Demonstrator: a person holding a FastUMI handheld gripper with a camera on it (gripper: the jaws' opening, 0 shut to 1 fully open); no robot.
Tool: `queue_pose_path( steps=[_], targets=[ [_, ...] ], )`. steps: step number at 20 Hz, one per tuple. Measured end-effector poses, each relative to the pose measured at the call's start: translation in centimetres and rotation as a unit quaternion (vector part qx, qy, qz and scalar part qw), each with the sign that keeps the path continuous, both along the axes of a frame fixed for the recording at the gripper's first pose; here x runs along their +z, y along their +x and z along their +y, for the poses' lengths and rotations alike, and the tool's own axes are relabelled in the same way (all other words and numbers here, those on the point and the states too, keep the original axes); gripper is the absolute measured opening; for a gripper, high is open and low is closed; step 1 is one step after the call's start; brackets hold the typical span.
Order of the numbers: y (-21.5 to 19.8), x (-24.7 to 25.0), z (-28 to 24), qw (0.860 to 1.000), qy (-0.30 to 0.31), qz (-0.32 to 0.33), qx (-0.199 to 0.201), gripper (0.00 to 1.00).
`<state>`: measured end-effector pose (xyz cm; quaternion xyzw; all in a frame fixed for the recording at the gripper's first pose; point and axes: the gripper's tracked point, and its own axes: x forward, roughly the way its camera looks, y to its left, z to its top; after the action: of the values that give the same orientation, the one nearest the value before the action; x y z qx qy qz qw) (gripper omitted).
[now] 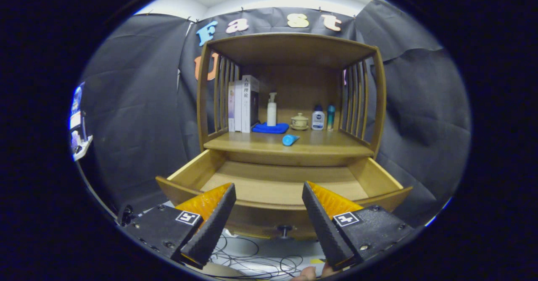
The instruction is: Pull open the drawer, take out the items inside it, and place them on the countertop above the cabinet.
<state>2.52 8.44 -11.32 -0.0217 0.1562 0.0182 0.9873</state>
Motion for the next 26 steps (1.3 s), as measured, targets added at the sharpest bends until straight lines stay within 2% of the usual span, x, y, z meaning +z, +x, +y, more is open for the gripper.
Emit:
queue_pose_path(
  steps=[4, 8, 12, 17, 23, 26],
  targets=[
    [-0.9, -2.4, -0.7, 0.999, -0.004, -0.045, 0.000, 1.00],
    [-1.2, -5.9, -1.2, 1.000, 0.005, -0.027, -0.007, 1.00],
    [-0.4, -7.7, -1.7, 0.999, 0.000, -0.042, -0.006, 1.00],
    [0.6, -10.7, -2.8, 0.999, 0.014, -0.016, -0.026, 1.00],
    [1.9, -11.6, -4.0, 0.998, 0.023, -0.016, -0.061, 1.00],
    [1.7, -11.7, -3.3, 0.997, 0.017, -0.026, -0.064, 1.00]
  ],
)
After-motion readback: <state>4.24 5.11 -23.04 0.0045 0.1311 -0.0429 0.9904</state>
